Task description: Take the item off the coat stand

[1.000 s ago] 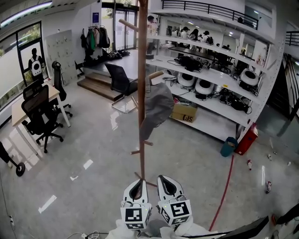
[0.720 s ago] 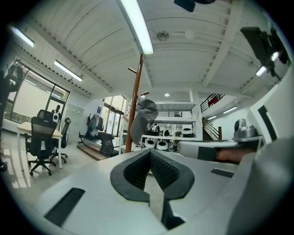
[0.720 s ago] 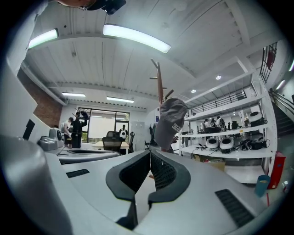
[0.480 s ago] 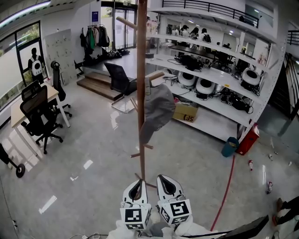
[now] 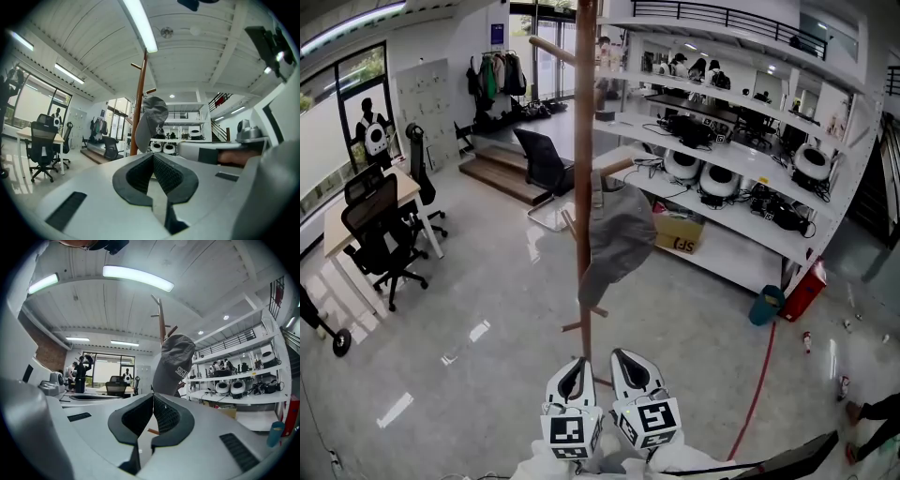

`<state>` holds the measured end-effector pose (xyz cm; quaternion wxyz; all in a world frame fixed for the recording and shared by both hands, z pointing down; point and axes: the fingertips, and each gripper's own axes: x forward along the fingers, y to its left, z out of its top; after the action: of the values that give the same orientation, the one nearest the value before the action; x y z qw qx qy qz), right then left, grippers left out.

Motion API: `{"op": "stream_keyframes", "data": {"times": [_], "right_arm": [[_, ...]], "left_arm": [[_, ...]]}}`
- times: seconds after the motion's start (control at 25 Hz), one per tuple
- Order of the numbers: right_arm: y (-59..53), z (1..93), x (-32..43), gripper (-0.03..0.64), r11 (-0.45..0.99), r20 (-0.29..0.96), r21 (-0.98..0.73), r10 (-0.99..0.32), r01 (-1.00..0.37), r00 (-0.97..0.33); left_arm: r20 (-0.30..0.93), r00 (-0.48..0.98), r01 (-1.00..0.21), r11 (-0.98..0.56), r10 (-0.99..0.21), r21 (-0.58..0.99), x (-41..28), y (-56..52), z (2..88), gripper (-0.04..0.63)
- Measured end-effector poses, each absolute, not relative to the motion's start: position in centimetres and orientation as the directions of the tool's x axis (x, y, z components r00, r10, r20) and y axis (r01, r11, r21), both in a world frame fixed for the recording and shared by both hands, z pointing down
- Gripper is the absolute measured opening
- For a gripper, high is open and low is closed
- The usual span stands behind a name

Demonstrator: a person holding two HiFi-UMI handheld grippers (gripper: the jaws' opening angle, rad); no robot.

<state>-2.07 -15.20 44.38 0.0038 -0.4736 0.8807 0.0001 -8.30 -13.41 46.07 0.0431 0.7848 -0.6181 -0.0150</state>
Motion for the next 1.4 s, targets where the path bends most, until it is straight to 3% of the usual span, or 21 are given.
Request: {"op": "stream_keyframes", "data": {"times": [1.4], "right_arm": [[-28.0, 44.1, -0.4, 0.011, 0.608, -0.028, -0.041, -0.794, -0.793, -0.608]], "left_arm": [[0.033, 0.171, -0.983, -0.168, -0.985, 0.076, -6.3, -24.6, 46.3, 0.001]]}}
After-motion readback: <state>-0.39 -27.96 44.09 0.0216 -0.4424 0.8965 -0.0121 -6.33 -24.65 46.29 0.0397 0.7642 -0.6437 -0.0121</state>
